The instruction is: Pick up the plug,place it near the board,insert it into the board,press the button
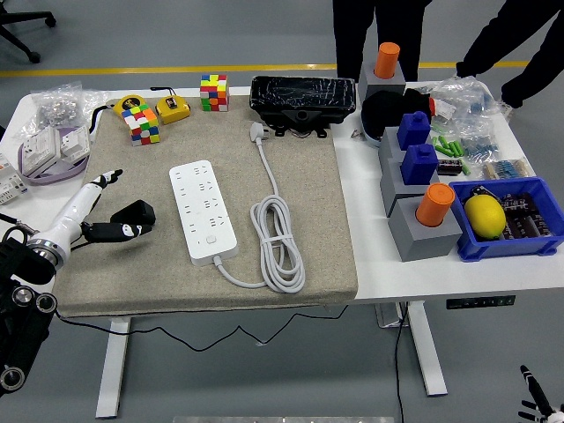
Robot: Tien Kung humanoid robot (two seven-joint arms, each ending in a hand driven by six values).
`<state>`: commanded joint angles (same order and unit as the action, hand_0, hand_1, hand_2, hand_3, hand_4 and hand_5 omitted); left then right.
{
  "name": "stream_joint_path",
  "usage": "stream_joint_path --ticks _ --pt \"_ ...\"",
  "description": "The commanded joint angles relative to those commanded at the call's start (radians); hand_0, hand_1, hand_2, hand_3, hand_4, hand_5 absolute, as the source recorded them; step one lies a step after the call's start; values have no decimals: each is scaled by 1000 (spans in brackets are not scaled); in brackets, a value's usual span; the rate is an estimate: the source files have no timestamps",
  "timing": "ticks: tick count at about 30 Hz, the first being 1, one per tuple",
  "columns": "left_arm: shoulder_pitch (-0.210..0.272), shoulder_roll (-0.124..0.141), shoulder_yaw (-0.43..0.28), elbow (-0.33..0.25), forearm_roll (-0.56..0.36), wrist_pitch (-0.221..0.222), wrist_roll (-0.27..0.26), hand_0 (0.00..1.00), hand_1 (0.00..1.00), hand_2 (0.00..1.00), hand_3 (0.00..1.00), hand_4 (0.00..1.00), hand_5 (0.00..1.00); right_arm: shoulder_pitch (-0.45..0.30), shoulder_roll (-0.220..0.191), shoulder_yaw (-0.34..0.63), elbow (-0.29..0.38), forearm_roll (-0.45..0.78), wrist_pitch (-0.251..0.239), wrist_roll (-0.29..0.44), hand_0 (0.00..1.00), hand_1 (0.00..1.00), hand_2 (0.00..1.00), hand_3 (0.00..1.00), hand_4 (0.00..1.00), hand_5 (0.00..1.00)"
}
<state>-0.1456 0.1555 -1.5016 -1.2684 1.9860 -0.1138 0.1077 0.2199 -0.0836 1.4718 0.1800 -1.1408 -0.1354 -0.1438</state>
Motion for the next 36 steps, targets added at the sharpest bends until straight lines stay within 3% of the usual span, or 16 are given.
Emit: stream_joint_path --ticks 19,20,31,32,36 --pt "-40 -10 24 116 -5 62 -33 998 998 998 992 998 217 2 -2 -9 0 9 -10 0 829 811 809 835 998 998" --pt "-42 -11 27 118 -5 71 -37 998 998 971 923 998 215 2 -2 -9 0 10 -10 0 828 809 807 835 998 998" --pt "-53 -12 61 144 27 115 -47 998 998 970 882 998 218 1 -2 -4 0 6 -14 1 825 808 806 834 998 998" --pt "-54 -14 63 147 30 117 -48 947 961 910 830 998 203 2 -2 -5 0 8 -14 2 825 805 805 834 998 998" --pt "-56 -18 70 156 38 131 -54 947 961 910 830 998 203 4 -3 -4 0 8 -15 3 825 805 805 834 998 998"
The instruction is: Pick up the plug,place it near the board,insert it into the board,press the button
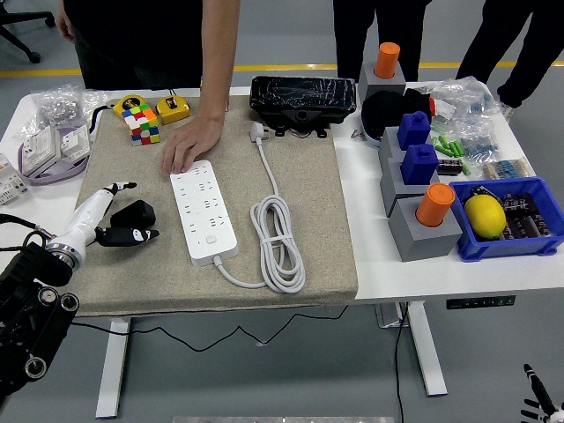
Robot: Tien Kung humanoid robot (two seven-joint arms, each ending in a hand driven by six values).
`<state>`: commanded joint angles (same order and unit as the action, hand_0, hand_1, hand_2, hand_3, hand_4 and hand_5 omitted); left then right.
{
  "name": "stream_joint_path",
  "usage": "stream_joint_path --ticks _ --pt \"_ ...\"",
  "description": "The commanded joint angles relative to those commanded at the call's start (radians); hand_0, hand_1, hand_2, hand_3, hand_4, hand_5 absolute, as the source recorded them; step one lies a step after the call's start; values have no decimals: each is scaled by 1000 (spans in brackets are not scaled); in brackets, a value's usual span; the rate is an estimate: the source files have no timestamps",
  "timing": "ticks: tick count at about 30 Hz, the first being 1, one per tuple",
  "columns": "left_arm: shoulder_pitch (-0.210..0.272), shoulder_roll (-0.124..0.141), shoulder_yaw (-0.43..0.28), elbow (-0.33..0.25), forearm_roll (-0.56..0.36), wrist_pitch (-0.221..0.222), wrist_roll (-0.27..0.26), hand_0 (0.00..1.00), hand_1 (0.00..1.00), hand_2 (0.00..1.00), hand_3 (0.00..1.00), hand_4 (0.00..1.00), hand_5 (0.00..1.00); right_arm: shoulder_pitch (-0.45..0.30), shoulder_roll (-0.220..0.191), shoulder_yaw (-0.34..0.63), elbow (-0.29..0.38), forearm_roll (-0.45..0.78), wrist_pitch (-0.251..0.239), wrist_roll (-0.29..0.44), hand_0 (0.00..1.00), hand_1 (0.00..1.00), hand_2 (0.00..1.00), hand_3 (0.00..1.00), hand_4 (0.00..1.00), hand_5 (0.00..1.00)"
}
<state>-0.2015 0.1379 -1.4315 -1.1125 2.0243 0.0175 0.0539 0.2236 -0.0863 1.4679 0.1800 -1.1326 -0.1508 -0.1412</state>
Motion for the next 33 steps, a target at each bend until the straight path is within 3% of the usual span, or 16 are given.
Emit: stream_joint_path --ticks 1,2,7,8,25,26,31,32,33 --pt "0 -1 0 2 1 2 -1 947 961 910 830 998 203 0 0 1 0 -1 0 0 825 805 805 834 998 998" --pt "-1 -1 0 3 1 6 -3 863 887 826 793 998 195 0 0 1 0 0 0 0 824 805 804 835 998 998" --pt "-1 -3 -1 8 6 35 -14 863 887 826 793 998 195 0 -1 3 0 -3 -1 1 824 805 804 835 998 998" --pt "-1 -3 -2 10 7 40 -17 785 817 755 743 998 167 0 -1 3 0 -3 -1 1 822 804 804 834 998 998" --pt "-4 -12 0 40 18 61 -30 738 783 744 737 998 99 -1 -1 8 0 -5 -1 2 822 803 802 834 998 998" --pt "-4 -12 0 40 20 62 -30 702 745 729 696 998 54 -1 -1 8 0 -5 -1 2 822 803 802 834 998 998" --pt "-5 -13 -2 42 23 72 -28 702 745 729 696 998 54 -1 -1 8 0 -5 -1 2 822 803 802 834 998 998" --pt "-5 -13 -2 43 26 78 -27 685 705 648 612 960 2 -1 -1 8 0 -5 -1 2 821 802 802 834 998 998" --pt "-5 -13 -2 43 27 80 -27 685 705 648 612 960 2 -1 -1 8 0 -5 -1 2 821 802 802 834 998 998"
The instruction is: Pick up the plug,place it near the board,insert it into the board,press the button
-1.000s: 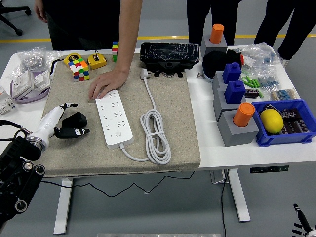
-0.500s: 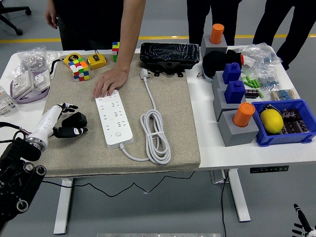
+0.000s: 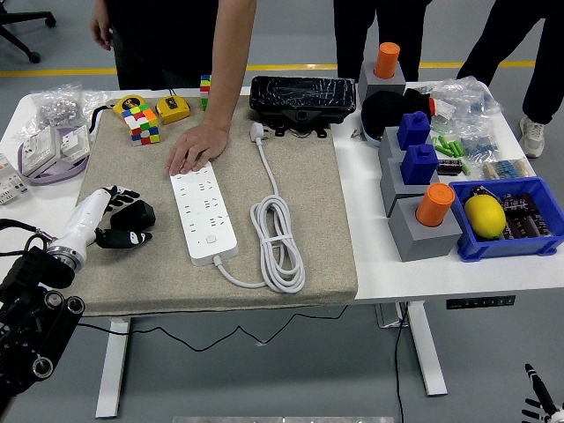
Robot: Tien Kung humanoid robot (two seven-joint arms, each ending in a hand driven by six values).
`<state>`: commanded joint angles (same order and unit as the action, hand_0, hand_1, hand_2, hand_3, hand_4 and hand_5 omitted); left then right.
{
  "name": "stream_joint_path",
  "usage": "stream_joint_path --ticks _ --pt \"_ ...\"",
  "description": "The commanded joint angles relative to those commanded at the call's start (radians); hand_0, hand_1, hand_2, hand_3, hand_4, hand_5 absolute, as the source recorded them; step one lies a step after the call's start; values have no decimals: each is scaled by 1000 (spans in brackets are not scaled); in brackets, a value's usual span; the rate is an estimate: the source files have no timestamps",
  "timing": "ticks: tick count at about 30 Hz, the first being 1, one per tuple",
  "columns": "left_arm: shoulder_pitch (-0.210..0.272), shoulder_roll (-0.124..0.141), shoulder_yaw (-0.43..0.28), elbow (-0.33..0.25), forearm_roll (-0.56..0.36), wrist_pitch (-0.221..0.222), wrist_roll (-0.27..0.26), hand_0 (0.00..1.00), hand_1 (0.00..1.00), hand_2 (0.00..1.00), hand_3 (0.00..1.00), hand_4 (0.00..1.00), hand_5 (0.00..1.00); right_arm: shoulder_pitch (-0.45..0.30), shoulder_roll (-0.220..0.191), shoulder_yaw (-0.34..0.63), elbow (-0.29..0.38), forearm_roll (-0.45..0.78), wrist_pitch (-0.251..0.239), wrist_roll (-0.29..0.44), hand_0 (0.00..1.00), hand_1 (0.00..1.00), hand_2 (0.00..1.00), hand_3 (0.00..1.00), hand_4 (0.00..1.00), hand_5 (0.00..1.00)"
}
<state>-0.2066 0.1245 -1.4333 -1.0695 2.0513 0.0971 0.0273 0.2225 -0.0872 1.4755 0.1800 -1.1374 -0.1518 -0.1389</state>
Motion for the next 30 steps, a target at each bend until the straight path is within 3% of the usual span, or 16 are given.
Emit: stream_joint_path --ticks 4,5,10,11,28,29,30 --pt "-1 -2 1 1 7 10 2 685 705 648 612 960 2 1 0 -1 0 1 0 0 821 802 802 834 998 998" --pt "-2 -2 1 1 8 13 3 644 642 621 594 929 2 1 0 -1 0 1 0 0 821 802 802 834 998 998" --pt "-2 -2 2 0 7 21 3 644 642 621 594 929 2 1 0 -1 0 1 -2 0 821 802 802 834 998 998" --pt "-1 -2 2 0 7 22 3 628 607 608 585 888 2 1 0 -1 0 1 -2 0 821 802 800 834 998 998" --pt "-1 -5 4 3 13 21 17 611 594 594 574 907 2 -2 -1 -3 0 3 -5 -2 821 802 800 834 998 998" --pt "-1 -5 4 1 16 22 17 480 549 545 553 887 2 -2 0 -3 0 3 -5 -2 820 802 800 833 998 998" --pt "-1 -5 5 0 20 22 17 480 549 545 553 887 2 -2 0 -3 0 3 -5 -2 820 802 800 833 998 998"
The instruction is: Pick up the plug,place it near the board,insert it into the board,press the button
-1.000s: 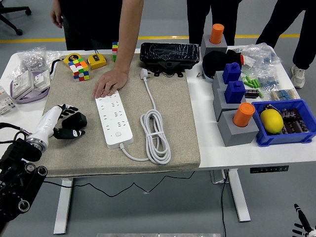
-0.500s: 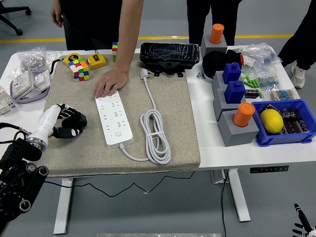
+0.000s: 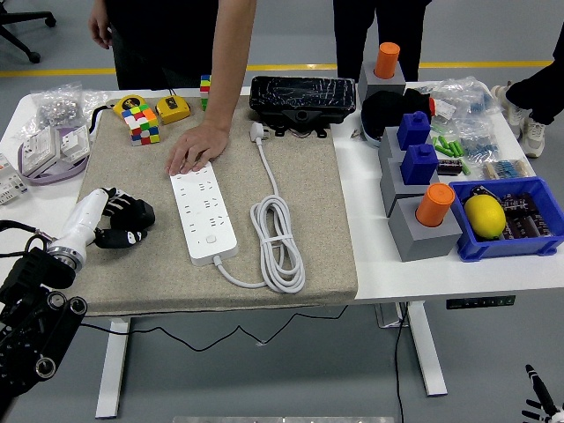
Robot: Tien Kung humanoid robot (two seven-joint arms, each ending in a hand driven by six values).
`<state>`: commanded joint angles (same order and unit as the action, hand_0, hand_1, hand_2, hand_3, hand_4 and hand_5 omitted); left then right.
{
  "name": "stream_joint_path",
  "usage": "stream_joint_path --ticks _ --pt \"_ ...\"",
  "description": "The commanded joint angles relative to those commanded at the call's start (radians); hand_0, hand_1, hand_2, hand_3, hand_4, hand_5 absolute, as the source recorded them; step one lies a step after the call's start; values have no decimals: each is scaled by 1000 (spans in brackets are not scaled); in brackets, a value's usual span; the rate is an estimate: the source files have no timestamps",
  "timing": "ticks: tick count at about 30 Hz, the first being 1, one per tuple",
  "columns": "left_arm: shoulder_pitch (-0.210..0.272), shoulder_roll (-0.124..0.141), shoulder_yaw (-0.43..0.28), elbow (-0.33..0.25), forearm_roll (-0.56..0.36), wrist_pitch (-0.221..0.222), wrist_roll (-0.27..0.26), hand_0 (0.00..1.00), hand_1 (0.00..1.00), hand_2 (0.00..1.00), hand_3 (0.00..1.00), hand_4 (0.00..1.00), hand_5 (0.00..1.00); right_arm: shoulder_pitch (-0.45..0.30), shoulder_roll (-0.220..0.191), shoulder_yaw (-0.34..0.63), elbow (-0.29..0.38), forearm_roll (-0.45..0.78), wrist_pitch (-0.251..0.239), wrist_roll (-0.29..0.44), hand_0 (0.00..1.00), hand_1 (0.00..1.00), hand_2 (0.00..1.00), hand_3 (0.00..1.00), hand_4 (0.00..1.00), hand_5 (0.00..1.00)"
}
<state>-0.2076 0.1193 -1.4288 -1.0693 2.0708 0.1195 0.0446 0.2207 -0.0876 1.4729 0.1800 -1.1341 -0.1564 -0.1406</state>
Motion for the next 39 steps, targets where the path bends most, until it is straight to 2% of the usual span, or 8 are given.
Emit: stream_joint_path --ticks 5,6,29,31,39 --pt "-1 -1 -2 -3 19 -2 5 480 549 545 553 887 2 0 1 1 0 0 0 1 820 802 800 833 998 998" --pt "0 -1 -3 -4 20 -2 5 373 511 509 547 864 2 0 1 1 0 1 0 2 821 802 800 833 998 998" --pt "-3 -3 -8 -18 20 3 5 348 496 469 540 848 2 1 -1 -7 0 7 0 0 821 803 798 832 998 998" --pt "-2 -3 -8 -21 21 4 6 344 497 470 541 821 2 1 -1 -8 0 8 0 0 821 803 798 831 998 998" --pt "3 -3 -7 -76 25 2 12 337 495 463 537 809 2 -1 -1 -4 0 5 0 0 820 803 798 832 998 998"
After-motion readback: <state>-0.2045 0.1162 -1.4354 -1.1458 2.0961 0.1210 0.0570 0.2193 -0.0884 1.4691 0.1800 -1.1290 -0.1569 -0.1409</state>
